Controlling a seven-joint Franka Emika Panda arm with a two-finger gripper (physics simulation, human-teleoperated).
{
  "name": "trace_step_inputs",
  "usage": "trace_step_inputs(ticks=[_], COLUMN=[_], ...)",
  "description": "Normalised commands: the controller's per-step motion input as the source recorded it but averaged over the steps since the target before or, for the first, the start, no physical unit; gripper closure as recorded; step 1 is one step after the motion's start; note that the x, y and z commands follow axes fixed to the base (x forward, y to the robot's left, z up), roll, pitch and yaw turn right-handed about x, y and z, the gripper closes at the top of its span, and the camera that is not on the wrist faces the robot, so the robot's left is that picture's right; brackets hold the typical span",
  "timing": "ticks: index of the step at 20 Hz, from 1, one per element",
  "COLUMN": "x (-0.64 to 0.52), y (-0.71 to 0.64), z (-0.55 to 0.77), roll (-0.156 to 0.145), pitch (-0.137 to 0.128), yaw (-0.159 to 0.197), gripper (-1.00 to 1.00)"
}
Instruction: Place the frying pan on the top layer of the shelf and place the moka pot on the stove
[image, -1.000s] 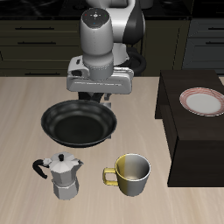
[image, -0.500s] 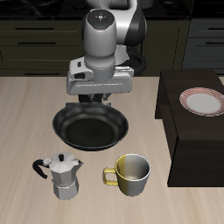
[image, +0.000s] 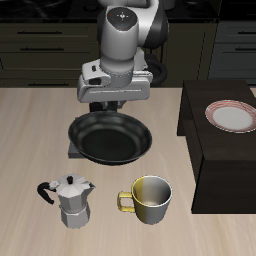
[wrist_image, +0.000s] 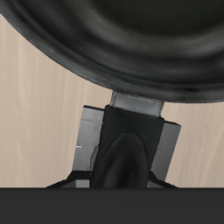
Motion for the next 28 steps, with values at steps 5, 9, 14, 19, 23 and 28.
trace_step_inputs(ticks=[5, 9, 14, 19, 23, 28], x=[-0.15, 0.04, 0.10, 0.12, -0.04, -0.08], y=[0.10, 0.05, -0.05, -0.05, 0.07, 0.03], z=[0.02, -0.02, 0.03, 0.01, 0.03, -0.06], roll=[0.041, 0.051, 0.011, 0.005, 0.018, 0.010], pitch=[-0.021, -0.009, -0.007, 0.015, 0.004, 0.017], yaw=[0.111, 0.075, 0.064, 0.070, 0.097, 0.089], gripper=[1.00, 1.00, 1.00, 1.00, 1.00, 1.00])
